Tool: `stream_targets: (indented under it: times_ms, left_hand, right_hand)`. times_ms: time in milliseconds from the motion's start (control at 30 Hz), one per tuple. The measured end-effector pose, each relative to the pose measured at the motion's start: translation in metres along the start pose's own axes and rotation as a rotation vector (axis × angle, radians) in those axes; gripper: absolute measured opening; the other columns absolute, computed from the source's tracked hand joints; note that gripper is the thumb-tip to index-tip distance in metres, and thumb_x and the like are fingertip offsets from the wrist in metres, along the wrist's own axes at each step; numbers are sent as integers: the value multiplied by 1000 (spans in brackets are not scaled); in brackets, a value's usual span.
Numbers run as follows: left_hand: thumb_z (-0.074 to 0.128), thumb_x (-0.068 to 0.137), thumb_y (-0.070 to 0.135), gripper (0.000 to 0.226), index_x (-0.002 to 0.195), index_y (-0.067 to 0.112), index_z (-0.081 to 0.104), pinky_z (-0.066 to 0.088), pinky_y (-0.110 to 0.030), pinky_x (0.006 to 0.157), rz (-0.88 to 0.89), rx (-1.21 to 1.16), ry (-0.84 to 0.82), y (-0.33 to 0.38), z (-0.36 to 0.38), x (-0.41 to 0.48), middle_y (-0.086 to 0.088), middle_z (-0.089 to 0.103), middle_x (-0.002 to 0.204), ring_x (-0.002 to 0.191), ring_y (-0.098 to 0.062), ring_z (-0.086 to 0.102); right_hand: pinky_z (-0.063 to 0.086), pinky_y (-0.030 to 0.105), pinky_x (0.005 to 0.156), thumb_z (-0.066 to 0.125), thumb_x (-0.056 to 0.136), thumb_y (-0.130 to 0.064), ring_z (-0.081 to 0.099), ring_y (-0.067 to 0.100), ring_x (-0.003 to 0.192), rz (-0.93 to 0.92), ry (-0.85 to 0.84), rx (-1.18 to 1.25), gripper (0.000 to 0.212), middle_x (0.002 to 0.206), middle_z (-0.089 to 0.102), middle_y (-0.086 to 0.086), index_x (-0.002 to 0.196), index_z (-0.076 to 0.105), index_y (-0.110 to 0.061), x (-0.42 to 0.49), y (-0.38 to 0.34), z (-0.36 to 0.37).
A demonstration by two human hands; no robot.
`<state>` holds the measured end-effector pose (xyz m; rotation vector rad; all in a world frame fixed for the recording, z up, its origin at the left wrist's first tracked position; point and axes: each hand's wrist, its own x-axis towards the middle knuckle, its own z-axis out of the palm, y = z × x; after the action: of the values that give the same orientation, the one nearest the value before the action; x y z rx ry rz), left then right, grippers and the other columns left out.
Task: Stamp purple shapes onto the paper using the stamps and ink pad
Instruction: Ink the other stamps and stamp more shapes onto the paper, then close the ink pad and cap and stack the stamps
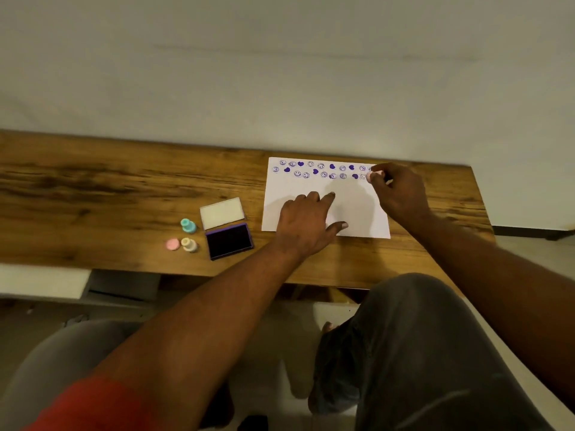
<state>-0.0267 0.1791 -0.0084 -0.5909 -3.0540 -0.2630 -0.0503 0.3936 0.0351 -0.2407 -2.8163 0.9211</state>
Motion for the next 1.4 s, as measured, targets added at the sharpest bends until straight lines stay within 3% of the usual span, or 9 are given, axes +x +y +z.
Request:
stream_targets:
  times_ms: [100, 300, 400, 600, 700, 867, 1000, 1167, 1400]
  left_hand:
    - [47, 94, 79, 81, 155, 27, 45, 53, -41, 85, 3, 86, 27, -43, -25, -30, -5, 66, 132, 115, -26, 64]
    - [53, 87, 83, 77, 145, 33, 57, 53, -40, 83, -59, 124, 15, -125, -81, -100, 1, 67, 131, 115, -24, 64]
    - [67, 85, 75, 74, 145, 33, 58, 53, -38, 85, -225, -20, 29, -161, -94, -138, 0, 68, 130, 113, -24, 65]
    - [81, 81, 62, 59, 131, 32, 70, 37, -22, 60, -531, -346, 151, -215, -79, -194, 12, 65, 91, 77, -3, 54]
    - [81, 79, 66, 54, 122, 35, 73, 39, -24, 61, -539, -368, 164, -248, -79, -195, 16, 56, 84, 82, -7, 56]
    - [83, 76, 65, 54, 121, 36, 72, 42, -30, 66, -477, -392, 121, -274, -61, -189, 13, 61, 90, 87, -12, 59]
    - [83, 81, 55, 56, 129, 30, 69, 45, -31, 70, -423, -398, 44, -277, -48, -179, 7, 68, 101, 93, -15, 64]
    - [86, 81, 46, 53, 128, 28, 69, 58, -39, 83, -431, -491, -11, -282, -40, -175, 7, 72, 108, 96, -14, 66]
    - [88, 77, 43, 45, 117, 33, 72, 44, -27, 68, -447, -502, 6, -284, -34, -171, 18, 59, 90, 88, -9, 61]
  right_hand:
    - [41, 24, 67, 66, 92, -44, 64, 9, 80, 22, -30, 40, 22, 87, 70, -11, 106, 73, -27, -11, -14, 4]
    - [39, 20, 61, 69, 91, -52, 61, -1, 74, -69, -163, 10, 27, 86, 70, -13, 105, 69, -29, -40, -59, 34]
    - [41, 19, 63, 70, 92, -53, 63, 0, 75, -166, -247, 29, 30, 87, 70, -14, 108, 71, -28, -59, -91, 57]
    - [51, 20, 68, 74, 91, -48, 68, 9, 91, -339, -453, 22, 28, 104, 73, -10, 114, 69, -32, -95, -170, 111]
    - [48, 16, 64, 74, 91, -46, 68, 9, 95, -400, -473, 12, 28, 111, 72, -11, 116, 68, -35, -105, -207, 132]
    - [44, 19, 62, 74, 88, -49, 63, 3, 81, -562, -456, -29, 24, 100, 73, -16, 107, 72, -34, -109, -262, 164]
    - [55, 28, 68, 73, 87, -49, 68, 10, 87, -724, -445, -239, 29, 99, 76, -12, 109, 77, -31, -103, -291, 181]
    - [42, 27, 58, 66, 91, -54, 62, 14, 78, -870, -461, -510, 28, 86, 69, -7, 107, 76, -34, -102, -303, 196]
    - [43, 32, 64, 63, 96, -48, 63, 19, 80, -905, -515, -629, 25, 86, 66, -3, 109, 73, -30, -108, -304, 204]
